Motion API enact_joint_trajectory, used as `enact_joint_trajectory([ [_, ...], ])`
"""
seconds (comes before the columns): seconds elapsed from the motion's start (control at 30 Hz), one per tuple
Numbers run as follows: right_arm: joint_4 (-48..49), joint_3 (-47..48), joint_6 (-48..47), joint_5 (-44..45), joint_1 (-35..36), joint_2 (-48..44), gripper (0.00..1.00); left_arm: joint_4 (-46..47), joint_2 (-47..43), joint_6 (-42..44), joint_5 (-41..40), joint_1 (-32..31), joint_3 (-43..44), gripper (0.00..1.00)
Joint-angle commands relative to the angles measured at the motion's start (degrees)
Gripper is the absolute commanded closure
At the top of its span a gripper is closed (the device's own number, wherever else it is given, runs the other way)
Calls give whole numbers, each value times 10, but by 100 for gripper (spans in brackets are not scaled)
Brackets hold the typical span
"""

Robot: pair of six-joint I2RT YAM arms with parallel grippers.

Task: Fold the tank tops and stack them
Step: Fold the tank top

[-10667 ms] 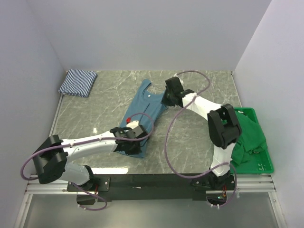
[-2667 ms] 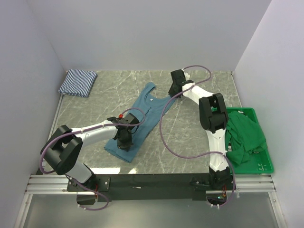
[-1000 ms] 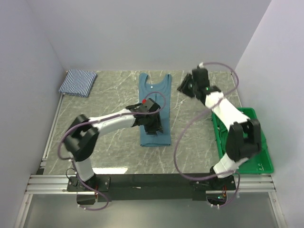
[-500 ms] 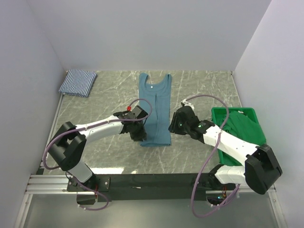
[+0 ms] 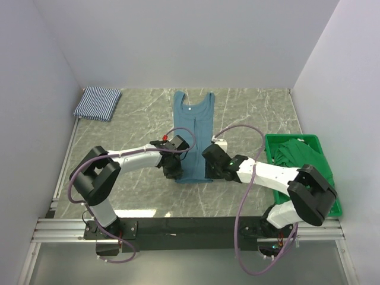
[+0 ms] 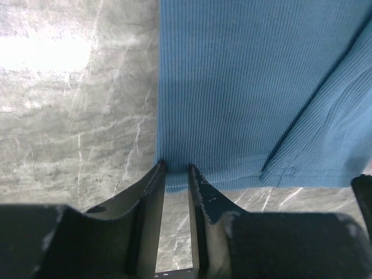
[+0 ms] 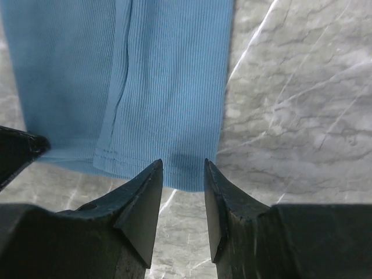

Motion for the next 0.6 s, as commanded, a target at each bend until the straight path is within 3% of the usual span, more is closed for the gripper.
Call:
enact_joint_trajectory([
  [0.0, -4, 18, 12, 41, 16, 11, 58, -17, 9, 13, -29, -9, 17, 71],
  [0.2, -11, 18, 21, 55, 25, 41, 62, -16, 23, 11, -33, -13, 14, 75],
  [0.37, -2, 1, 24, 55, 25, 39, 65, -12, 30, 10, -32, -14, 4, 88],
  [0.5, 0, -8, 29, 56, 25, 35, 80, -8, 33, 9, -28, -14, -1, 99],
  [0.57, 0, -15, 32, 56, 25, 29, 84, -9, 33, 9, -30, -15, -1, 99],
])
